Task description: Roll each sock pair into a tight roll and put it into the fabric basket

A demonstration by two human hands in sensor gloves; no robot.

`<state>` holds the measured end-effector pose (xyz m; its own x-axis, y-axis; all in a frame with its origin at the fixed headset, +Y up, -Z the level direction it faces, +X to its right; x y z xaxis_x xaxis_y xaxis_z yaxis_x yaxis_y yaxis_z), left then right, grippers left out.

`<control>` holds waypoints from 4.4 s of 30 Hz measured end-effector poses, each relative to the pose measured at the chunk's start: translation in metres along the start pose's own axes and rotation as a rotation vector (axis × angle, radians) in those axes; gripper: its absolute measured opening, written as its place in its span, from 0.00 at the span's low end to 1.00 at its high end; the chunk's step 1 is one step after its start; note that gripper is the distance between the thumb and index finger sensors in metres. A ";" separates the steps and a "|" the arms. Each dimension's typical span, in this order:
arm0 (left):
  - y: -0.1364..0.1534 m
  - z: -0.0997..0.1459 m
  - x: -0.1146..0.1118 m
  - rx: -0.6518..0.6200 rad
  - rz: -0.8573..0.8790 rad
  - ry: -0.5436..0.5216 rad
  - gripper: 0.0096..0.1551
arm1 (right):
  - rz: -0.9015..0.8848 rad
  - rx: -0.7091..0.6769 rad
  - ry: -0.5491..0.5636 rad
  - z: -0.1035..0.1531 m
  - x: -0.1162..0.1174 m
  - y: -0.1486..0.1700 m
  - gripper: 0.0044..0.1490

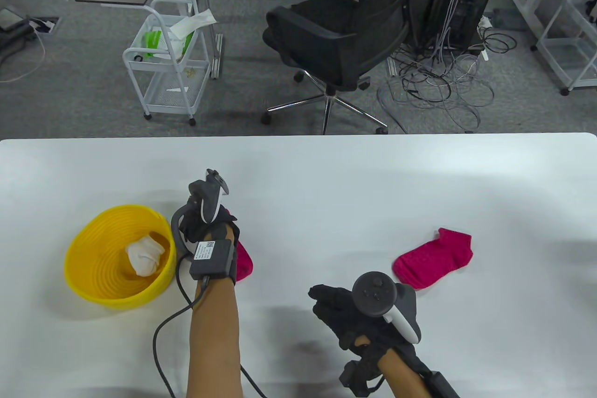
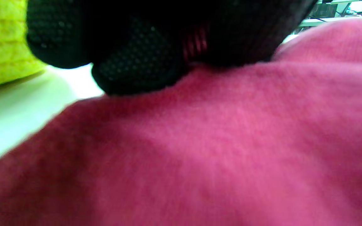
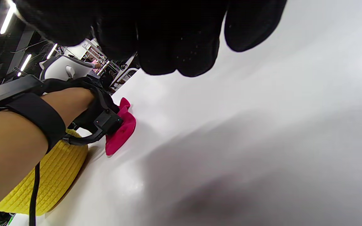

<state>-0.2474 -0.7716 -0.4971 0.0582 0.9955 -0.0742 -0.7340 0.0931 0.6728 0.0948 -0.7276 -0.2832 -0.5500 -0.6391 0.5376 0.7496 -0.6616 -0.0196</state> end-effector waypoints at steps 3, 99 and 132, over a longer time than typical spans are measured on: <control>-0.003 0.001 0.001 -0.012 -0.023 -0.030 0.24 | 0.007 -0.002 -0.003 0.000 0.001 -0.001 0.36; 0.080 0.239 0.054 -0.865 0.872 0.403 0.48 | -0.071 0.063 0.100 0.005 -0.025 0.036 0.37; 0.070 0.251 0.053 -0.941 0.883 0.437 0.47 | -0.317 0.758 0.454 -0.005 -0.208 0.236 0.39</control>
<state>-0.1259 -0.7081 -0.2697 -0.7549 0.6152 -0.2272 -0.6048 -0.7870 -0.1215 0.3844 -0.7526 -0.4044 -0.7412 -0.6701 0.0404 0.4919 -0.5012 0.7120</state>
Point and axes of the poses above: the tracker on the back of each hand, its own y axis roughly to the little-finger side, its own z axis roughly from the fingertips to the wrist, x = y × z, the point moved 4 cm from there along -z, roughly from the wrist to the fingertips, and after that the axes turned 11 degrees about -y, right-handed, at the moved point
